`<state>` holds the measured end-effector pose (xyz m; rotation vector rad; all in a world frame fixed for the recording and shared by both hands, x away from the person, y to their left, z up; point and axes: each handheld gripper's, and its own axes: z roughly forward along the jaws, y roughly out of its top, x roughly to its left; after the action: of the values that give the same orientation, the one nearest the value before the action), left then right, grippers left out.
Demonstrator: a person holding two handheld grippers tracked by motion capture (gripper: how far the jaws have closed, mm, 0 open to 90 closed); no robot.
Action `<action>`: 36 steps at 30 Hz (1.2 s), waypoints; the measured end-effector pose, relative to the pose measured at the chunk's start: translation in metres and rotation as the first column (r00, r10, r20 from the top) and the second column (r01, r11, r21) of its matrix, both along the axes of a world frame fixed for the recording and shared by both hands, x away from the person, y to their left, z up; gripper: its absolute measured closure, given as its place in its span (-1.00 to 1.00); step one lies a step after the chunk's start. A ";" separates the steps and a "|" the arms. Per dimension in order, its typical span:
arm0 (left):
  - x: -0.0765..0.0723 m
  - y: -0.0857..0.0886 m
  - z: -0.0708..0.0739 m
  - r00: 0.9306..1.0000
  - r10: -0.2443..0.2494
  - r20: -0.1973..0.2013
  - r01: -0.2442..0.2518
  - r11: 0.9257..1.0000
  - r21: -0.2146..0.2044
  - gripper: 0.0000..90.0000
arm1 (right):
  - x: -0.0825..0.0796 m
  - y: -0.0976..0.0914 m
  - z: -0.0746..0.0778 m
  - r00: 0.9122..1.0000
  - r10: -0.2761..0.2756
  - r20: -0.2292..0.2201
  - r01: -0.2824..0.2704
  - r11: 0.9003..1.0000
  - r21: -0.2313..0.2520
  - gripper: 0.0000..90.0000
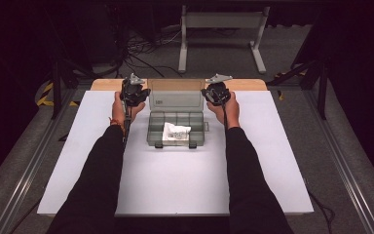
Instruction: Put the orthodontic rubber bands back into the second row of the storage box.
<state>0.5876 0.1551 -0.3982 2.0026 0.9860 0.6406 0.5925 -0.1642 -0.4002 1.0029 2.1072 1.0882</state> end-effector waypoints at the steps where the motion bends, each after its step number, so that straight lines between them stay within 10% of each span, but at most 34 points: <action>1: -0.002 -0.001 0.003 1.000 0.001 0.007 -0.001 1.000 0.000 0.99 | -0.001 0.000 0.002 1.000 0.004 0.004 -0.004 1.000 0.003 1.00; 36: -0.043 -0.005 0.032 0.999 0.013 0.047 -0.015 0.999 0.052 0.99 | -0.041 0.001 0.027 0.999 0.006 0.046 -0.007 1.000 0.021 1.00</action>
<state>0.5447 0.1498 -0.3663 2.0191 0.9655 0.7241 0.5517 -0.1633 -0.3736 0.9720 2.0677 1.1285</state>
